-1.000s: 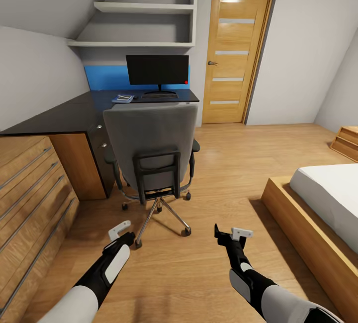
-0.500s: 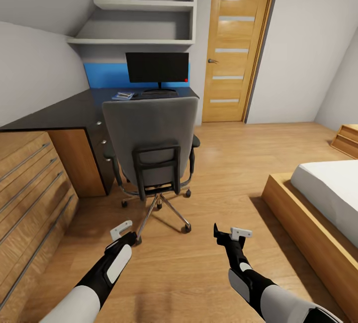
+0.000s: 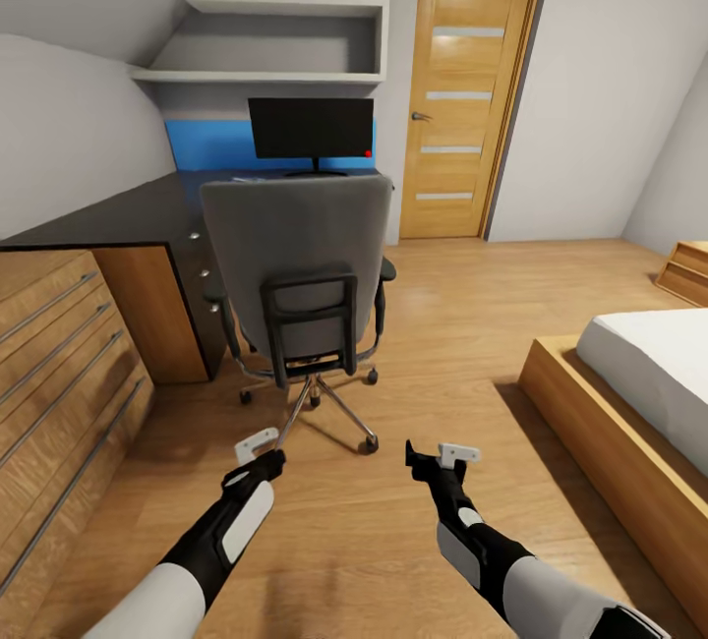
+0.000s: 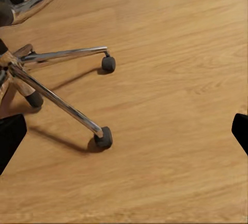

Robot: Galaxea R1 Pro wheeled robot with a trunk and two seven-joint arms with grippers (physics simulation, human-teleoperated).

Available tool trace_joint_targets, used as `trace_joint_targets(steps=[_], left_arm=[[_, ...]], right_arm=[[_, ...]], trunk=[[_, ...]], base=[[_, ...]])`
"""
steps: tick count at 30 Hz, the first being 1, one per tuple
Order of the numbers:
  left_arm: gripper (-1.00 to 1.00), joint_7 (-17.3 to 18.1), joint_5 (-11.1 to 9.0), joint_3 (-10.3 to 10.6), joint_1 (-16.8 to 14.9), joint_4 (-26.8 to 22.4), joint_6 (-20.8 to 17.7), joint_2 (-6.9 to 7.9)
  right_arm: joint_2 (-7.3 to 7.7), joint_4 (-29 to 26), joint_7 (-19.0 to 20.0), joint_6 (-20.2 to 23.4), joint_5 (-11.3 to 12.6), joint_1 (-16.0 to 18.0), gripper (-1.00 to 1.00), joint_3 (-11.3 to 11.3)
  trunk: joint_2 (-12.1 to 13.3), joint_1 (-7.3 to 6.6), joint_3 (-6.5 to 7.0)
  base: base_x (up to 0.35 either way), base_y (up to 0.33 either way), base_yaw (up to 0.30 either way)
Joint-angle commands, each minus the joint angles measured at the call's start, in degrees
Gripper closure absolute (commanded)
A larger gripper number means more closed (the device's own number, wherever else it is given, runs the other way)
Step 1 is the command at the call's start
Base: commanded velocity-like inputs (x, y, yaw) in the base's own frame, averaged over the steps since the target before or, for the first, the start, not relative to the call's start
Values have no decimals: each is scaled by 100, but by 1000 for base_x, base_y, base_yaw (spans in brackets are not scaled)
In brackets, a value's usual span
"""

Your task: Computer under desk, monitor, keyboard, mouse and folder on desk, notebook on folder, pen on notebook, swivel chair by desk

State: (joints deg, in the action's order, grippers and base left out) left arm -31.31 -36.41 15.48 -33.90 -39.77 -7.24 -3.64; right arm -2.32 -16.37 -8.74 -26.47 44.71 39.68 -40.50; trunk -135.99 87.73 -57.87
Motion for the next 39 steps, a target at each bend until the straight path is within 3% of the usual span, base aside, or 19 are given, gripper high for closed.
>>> trace_joint_targets(steps=[1,7,10,14,17,22,27,39], left_arm=[[-100,-43,-24,32,-3,-35,-24,2],[-100,-13,-24,60,-3,-273,-37,12],[-100,-5,-24,64,-3,-385,-33,16],[-100,0,-19,93,-3,-537,-22,13],[-100,2,-22,156,-3,-567,-18,13],[-100,-7,-32,354,-3,-458,-8,13],[-100,-7,-25,376,-3,-382,-6,14],[-100,4,-30,377,-3,-373,-5,28]], right_arm=[[-1,-30,-47,139,19,23,-100,-45],[-29,-137,-49,1417,23,591,-100,-35],[-69,-158,-53,1678,27,734,-100,-31],[-338,-155,-88,1867,20,844,-100,-47],[-442,-158,-158,1883,-13,868,-100,-70],[-502,-95,-222,1344,-717,870,-100,-299],[-512,-63,-221,925,-1074,841,-100,-332],[-510,-60,-179,630,-1121,774,-100,-340]], trunk=[[-44,21,-24],[-124,65,-60],[-124,65,-60],[-124,65,-60],[-124,65,-60],[-124,65,-60],[-124,65,-60],[-124,65,-60]], base=[[0,0,0],[0,0,0],[0,0,0],[0,0,0],[0,0,0],[209,0,0],[272,4,0],[240,149,0]])
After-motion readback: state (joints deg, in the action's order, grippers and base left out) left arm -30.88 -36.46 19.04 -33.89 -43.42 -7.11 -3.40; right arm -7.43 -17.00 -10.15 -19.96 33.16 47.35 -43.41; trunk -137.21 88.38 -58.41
